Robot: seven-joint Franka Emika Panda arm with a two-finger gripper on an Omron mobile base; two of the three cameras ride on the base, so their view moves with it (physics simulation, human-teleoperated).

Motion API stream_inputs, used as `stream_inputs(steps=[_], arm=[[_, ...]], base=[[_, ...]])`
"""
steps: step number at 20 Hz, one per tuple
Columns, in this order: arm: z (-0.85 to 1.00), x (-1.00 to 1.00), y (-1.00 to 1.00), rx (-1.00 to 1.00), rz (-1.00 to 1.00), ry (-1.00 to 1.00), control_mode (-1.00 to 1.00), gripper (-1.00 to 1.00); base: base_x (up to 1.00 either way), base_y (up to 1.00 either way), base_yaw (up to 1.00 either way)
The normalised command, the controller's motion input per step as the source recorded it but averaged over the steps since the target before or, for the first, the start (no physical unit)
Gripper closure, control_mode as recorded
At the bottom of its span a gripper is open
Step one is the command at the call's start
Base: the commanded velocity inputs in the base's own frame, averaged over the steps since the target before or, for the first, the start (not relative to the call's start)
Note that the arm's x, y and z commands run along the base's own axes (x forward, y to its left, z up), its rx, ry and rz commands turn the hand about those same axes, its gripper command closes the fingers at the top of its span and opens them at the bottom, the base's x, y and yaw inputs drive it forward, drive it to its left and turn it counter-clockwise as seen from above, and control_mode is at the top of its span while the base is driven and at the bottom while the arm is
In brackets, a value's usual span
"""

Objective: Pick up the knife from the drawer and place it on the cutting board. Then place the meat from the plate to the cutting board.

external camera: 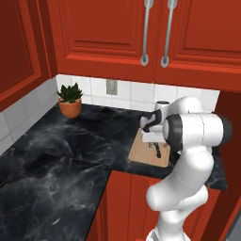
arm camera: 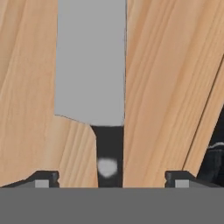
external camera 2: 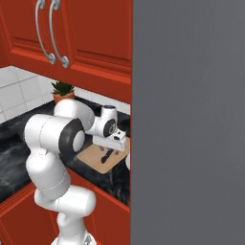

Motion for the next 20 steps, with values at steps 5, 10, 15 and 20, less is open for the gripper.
stream_inputs(steps=[5, 10, 15, 20], arm=[[0.24, -0.29, -0.06, 0.00, 0.00, -0.03, -1.00, -1.00], [0.42, -0.38, -0.01, 0.00, 0.06, 0.01, -1.00, -1.00], [0.48, -0.36, -0.02, 0.00, 0.09, 0.11, -1.00, -1.00], [0.00, -0.11, 0.00, 0.00, 0.04, 0.00, -1.00, -1.00]], base=[[0.00, 0.00, 0.00], [0.00, 0.00, 0.00], [0.00, 0.00, 0.00], [0.00, 0.00, 0.00]])
